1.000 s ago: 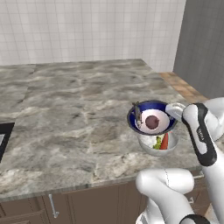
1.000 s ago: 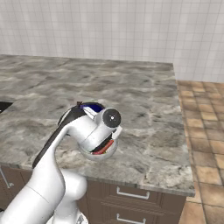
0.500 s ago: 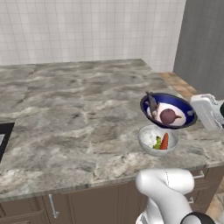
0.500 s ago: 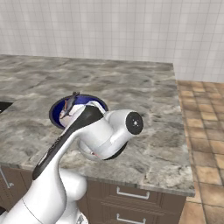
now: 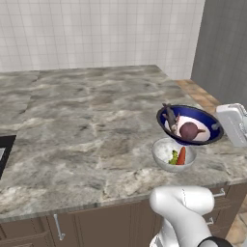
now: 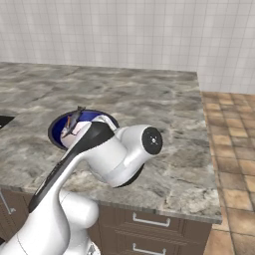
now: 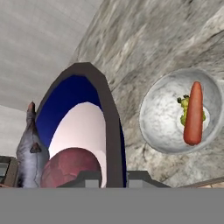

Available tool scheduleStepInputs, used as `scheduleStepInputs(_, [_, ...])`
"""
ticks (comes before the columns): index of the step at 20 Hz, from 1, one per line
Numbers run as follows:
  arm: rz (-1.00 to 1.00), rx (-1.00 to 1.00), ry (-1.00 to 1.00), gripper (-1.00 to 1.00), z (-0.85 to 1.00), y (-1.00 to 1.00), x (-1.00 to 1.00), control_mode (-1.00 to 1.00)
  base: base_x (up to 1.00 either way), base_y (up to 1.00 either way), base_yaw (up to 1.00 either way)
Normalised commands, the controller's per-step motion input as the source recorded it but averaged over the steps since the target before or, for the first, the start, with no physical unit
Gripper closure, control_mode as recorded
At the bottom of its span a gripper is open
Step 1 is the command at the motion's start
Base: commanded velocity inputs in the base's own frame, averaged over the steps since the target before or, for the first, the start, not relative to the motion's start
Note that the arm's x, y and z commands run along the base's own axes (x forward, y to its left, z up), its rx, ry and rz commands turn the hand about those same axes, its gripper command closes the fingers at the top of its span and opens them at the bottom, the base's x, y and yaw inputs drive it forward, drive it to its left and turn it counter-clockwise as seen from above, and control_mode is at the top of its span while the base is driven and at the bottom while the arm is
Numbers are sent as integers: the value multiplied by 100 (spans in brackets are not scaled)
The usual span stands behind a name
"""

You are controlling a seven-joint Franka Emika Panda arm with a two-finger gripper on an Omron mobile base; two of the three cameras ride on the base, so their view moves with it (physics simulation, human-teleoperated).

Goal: Place the bowl containing the onion and fish in the microwave. Close the microwave door and press the start button to microwave the meal.

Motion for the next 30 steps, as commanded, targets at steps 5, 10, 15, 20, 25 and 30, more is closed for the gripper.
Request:
scheduleStepInputs(5, [0,0,0,100,0,0,0,-100,0,0,0])
scheduleStepInputs(10, [0,0,0,100,0,0,0,-100,0,0,0])
scheduleStepInputs(15, [4,0,0,100,-14,3,-36,-100,0,0,0])
scheduleStepInputs(20, [9,-4,0,100,-25,12,-68,-100,0,0,0])
scheduleStepInputs(25, [8,-1,1,100,-5,23,19,-100,0,0,0])
scheduleStepInputs(30, [0,0,1,100,3,0,60,-100,0,0,0])
